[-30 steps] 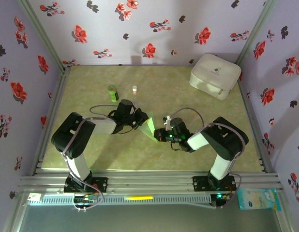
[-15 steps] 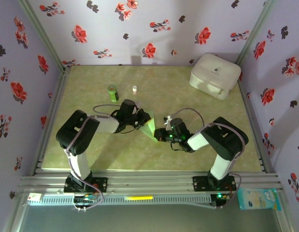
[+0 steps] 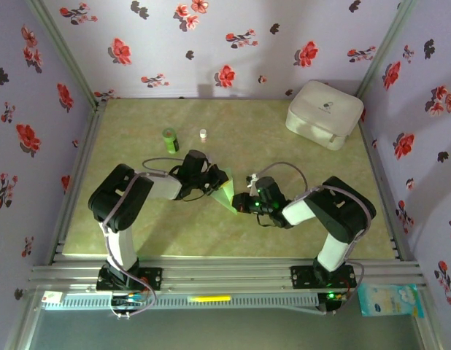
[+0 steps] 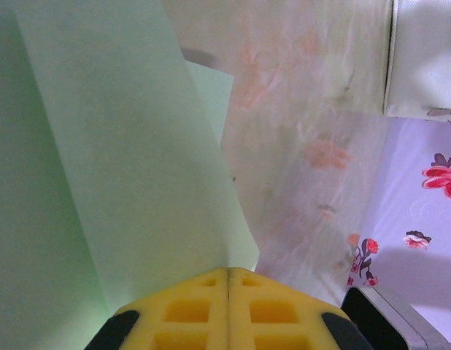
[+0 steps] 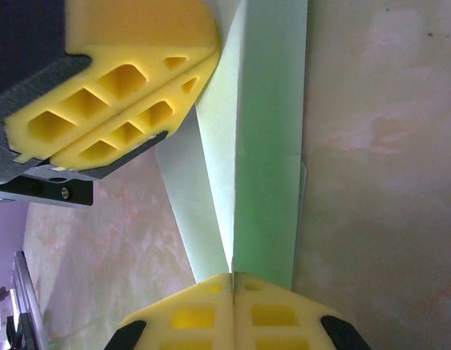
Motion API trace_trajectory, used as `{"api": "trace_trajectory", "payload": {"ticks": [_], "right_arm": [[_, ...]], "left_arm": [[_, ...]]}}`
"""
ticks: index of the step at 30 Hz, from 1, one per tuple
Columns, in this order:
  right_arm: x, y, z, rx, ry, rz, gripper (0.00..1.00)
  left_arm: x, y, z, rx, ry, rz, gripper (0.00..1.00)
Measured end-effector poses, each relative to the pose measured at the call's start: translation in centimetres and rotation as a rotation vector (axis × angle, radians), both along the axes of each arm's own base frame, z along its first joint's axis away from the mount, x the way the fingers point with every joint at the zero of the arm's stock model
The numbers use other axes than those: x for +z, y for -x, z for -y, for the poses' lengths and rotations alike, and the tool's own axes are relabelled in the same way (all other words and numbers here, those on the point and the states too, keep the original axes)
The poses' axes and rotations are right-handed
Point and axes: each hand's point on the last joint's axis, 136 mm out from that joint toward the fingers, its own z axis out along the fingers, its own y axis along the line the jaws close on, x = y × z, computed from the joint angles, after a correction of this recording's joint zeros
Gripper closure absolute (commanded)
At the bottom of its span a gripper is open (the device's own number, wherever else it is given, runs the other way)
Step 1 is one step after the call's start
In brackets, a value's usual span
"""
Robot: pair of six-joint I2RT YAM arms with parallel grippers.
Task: Fold a paper plane with a square sheet of paper (pick it up from the middle)
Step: Fourth fold the wing at the center of the table.
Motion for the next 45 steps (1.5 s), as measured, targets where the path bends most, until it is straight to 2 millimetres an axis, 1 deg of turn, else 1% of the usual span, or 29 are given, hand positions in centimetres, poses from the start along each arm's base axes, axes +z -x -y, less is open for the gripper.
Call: {"api": "trace_trajectory", "payload": {"ticks": [16,23,45], "right_arm": [[-0.1,-0.1,0.1,-0.003,-0.002,-0.045,1.00],[-0.1,-0.1,0.1,0.002,-0.005,-0.055,1.00],[-0.2,-0.2,0.2,0.005,-0.010,-0.103,1.00]], "left_arm": [[-0.9,-0.2,0.0,0.004,-0.016,-0.009,0.94],[-1.9,-0.2,0.0,0.004,-0.028,-0.026,0.94],[-2.1,-0.4,-0.1,0.018,-0.043,-0.022,0.95]]}}
